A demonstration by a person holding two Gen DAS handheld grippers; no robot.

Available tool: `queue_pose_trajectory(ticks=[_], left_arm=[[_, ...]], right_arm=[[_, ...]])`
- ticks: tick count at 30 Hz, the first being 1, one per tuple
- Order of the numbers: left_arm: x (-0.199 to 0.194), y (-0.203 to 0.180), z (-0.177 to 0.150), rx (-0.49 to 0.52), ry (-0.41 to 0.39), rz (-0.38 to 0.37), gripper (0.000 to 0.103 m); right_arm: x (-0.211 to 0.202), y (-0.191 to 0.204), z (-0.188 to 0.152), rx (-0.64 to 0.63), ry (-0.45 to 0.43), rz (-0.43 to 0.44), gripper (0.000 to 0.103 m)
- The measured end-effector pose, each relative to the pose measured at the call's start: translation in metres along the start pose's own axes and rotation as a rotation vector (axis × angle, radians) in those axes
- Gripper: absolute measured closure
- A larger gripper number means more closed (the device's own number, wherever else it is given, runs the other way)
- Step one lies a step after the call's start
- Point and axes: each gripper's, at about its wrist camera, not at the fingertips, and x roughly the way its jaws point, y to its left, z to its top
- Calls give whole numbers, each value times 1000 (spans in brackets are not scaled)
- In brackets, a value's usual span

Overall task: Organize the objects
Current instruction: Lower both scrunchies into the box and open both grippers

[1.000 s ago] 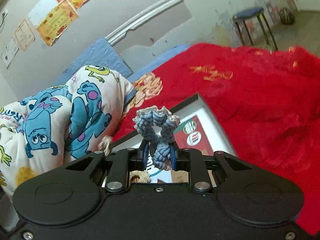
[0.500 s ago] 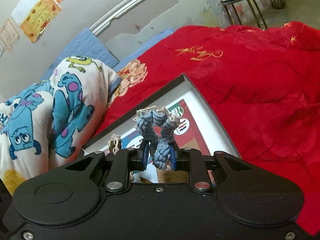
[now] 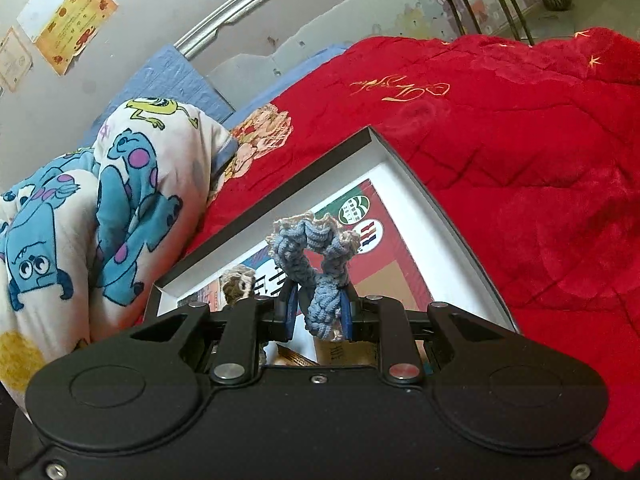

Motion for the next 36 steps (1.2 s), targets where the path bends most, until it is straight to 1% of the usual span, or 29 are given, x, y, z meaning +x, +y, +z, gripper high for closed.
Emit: queue_pose_trajectory(ticks=[6, 12, 23, 26, 29, 31, 32, 34, 36], left_arm=[[4, 0, -4, -1, 23, 13, 87], [8, 7, -6, -49, 54, 4, 87], [12, 7, -7, -48, 73, 28, 86], [11, 7, -7, -49, 70, 17, 79], [12, 8, -7, -59, 72, 10, 78], [11, 9, -7, -64, 68, 3, 70], [10, 9, -7, -62, 67, 4, 63], [8, 8, -6, -48, 68, 11, 62], [6, 8, -5, -30, 60, 17, 61]], right_arm=[[2, -3, -2, 10, 12, -2, 80], [3, 0, -4, 0, 17, 3, 80], [5, 7, -8, -36, 27, 0, 80], [4, 8, -10, -41, 26, 1, 80], [4, 8, -10, -41, 28, 3, 80], [4, 7, -9, -38, 27, 6, 80], [4, 7, -9, -35, 28, 7, 80], [4, 7, -9, -34, 32, 11, 80], [4, 7, -8, -32, 39, 19, 78]])
